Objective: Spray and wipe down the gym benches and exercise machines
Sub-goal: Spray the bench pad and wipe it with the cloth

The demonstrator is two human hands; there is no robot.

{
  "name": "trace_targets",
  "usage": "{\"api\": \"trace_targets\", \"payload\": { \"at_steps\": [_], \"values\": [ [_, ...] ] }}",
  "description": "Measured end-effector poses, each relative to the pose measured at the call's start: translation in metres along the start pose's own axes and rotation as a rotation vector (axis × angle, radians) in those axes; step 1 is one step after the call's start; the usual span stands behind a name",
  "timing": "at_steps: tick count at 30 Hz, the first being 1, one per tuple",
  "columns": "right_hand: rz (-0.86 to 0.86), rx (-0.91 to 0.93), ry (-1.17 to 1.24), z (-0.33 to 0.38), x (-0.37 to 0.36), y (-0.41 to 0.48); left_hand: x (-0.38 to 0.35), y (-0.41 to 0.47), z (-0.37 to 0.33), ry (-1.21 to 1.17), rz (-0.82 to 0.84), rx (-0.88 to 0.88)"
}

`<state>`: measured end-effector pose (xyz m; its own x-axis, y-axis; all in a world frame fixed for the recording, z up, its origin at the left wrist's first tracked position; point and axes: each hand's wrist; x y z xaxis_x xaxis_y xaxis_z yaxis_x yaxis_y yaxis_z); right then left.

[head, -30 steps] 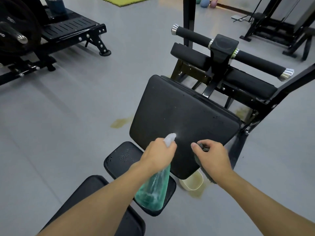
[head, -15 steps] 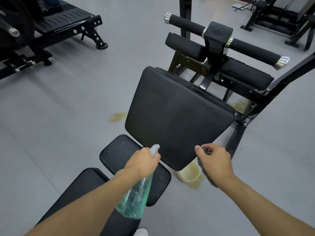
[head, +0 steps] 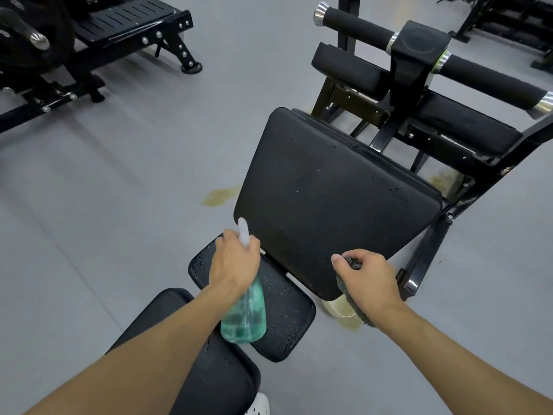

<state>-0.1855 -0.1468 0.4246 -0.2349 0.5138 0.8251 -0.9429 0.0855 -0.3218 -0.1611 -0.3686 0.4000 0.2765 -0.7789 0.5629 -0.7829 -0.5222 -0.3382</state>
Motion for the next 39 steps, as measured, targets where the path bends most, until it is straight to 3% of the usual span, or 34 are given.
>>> {"api": "trace_targets", "payload": {
  "at_steps": [8, 16, 22, 26, 30, 34, 36, 39],
  "values": [
    [0.102, 0.036, -0.007, 0.021, -0.031, 0.0, 0.041, 0.01, 0.044, -0.238, -0.255, -0.029],
    [0.218, 0.182, -0.028, 0.071, -0.081, -0.022, 0.101, -0.006, 0.109, -0.319, -0.499, 0.02],
    [0.286, 0.291, -0.063, 0.095, -0.105, -0.044, 0.109, -0.038, 0.149, -0.509, -0.554, 0.11],
    [0.318, 0.33, -0.075, 0.094, -0.107, -0.058, 0.106, -0.06, 0.169, -0.593, -0.485, 0.157],
    [0.328, 0.366, -0.082, 0.086, -0.099, -0.067, 0.1, -0.067, 0.172, -0.656, -0.483, 0.294],
    [0.357, 0.374, -0.058, 0.07, -0.084, -0.065, 0.075, -0.071, 0.156, -0.571, -0.535, 0.641],
    [0.386, 0.354, -0.045, 0.061, -0.075, -0.059, 0.054, -0.073, 0.135, -0.498, -0.457, 0.555],
    [0.392, 0.374, -0.074, 0.048, -0.06, -0.037, 0.017, -0.06, 0.095, -0.377, -0.291, 0.195]
  ]
}}
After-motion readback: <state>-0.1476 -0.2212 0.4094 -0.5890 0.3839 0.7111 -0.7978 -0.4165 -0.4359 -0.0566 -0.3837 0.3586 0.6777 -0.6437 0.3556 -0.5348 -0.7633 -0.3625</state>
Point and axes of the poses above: each hand's wrist, its own y-axis towards the middle knuckle, its own x-axis out of the back of the hand, z = x × y, and after that the axes turned 14 degrees about -y, right-handed
